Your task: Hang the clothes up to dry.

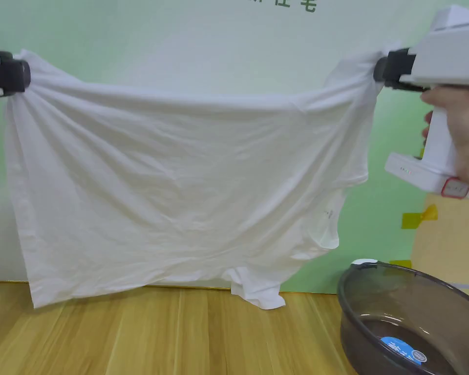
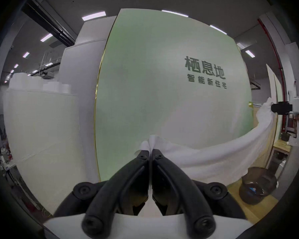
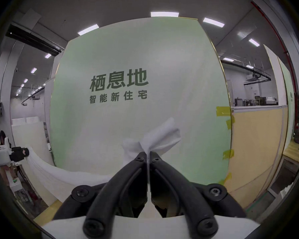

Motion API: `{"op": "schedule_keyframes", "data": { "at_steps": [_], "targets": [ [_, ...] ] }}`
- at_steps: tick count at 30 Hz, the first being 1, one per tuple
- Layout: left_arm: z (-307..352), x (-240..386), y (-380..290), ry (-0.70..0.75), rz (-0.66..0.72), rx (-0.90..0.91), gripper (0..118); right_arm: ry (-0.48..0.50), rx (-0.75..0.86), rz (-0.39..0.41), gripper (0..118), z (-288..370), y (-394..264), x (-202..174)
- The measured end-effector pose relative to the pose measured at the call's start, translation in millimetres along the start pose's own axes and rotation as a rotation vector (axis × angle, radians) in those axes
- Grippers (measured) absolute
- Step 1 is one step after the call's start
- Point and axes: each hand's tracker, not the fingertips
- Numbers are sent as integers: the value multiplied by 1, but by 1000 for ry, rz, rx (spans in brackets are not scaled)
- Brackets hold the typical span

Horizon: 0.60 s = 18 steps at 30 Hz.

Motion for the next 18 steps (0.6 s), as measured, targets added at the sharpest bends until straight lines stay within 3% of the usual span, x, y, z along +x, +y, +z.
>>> {"op": "schedule_keyframes", "data": {
  "at_steps": [3, 8, 14, 18],
  "targets": [
    [44, 3, -17, -44, 5, -43, 3, -2, -28, 8, 2, 35, -25, 6],
    [117, 10, -63, -84, 7, -106, 3, 29, -61, -57, 2, 100, -76, 22],
    [197, 18, -143, -137, 37, -187, 3, 64, -136, -49, 2, 188, -163, 40],
    [245, 25, -202, -142, 59, -232, 3, 116, -183, -84, 2, 241, -223, 51]
  ]
}}
